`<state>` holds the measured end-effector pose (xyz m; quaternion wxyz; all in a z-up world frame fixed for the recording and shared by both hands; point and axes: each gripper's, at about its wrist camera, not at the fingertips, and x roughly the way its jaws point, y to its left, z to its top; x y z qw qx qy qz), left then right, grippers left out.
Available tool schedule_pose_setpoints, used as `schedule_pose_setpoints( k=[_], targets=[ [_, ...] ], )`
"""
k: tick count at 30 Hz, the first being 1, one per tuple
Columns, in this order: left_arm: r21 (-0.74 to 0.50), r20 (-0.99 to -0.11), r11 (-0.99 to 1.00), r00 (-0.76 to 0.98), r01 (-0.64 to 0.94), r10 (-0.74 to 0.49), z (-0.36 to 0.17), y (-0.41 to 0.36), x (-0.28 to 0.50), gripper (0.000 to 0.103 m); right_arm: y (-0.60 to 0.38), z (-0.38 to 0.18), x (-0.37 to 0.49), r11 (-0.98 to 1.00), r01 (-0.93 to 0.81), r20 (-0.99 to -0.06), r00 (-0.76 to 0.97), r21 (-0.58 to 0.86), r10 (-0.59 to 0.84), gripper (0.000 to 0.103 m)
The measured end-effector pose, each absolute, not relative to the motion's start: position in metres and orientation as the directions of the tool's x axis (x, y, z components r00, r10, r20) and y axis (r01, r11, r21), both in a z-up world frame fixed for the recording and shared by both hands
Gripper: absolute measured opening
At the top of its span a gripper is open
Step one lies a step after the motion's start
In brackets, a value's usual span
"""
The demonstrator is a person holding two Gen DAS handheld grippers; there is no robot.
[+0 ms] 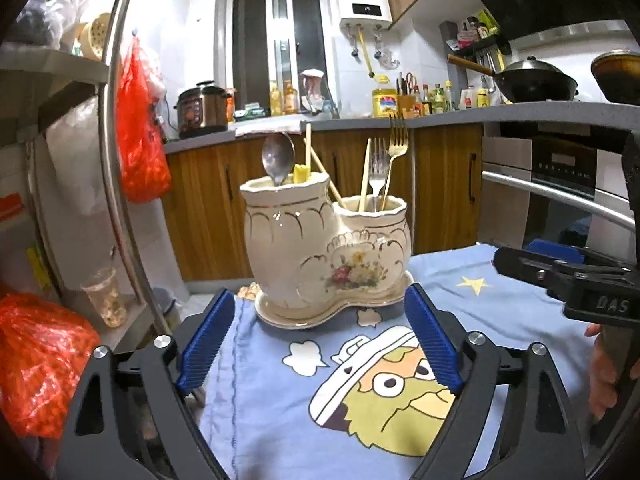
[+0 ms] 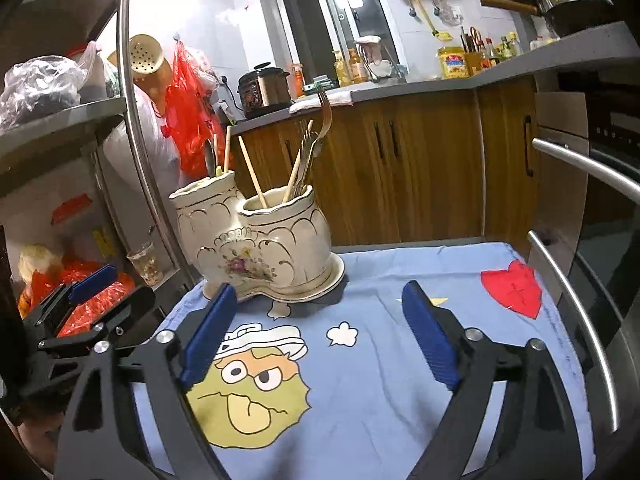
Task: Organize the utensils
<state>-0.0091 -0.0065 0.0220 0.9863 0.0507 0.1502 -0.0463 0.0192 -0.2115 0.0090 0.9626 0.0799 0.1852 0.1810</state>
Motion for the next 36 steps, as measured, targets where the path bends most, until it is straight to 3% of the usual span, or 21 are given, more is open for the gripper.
schedule_pose_setpoints(
  k=[4, 13, 36],
  targets=[
    [0.044, -0.322, 0.994, 0.944, 0.098, -0.079, 0.02, -0.002, -0.005, 0.092, -0.206, 0.015, 0.009, 0.944, -0.304, -0.262, 0.908, 0.128, 0.327, 0.091],
    [0.019, -0.34, 0.995, 0.936, 0.101, -0.089, 0.018, 0.0, -0.002, 0.093, -0.184, 0.018, -0.001, 0.939, -0.343, -0.234, 0.913, 0.001, 0.333, 0.095],
    [0.018, -0.33, 0.995, 0.94, 0.099, -0.088, 0.02, 0.0, -0.004, 0.093, -0.186, 0.017, 0.003, 0.942, -0.336, -0.242, 0.913, 0.012, 0.329, 0.097]
  ],
)
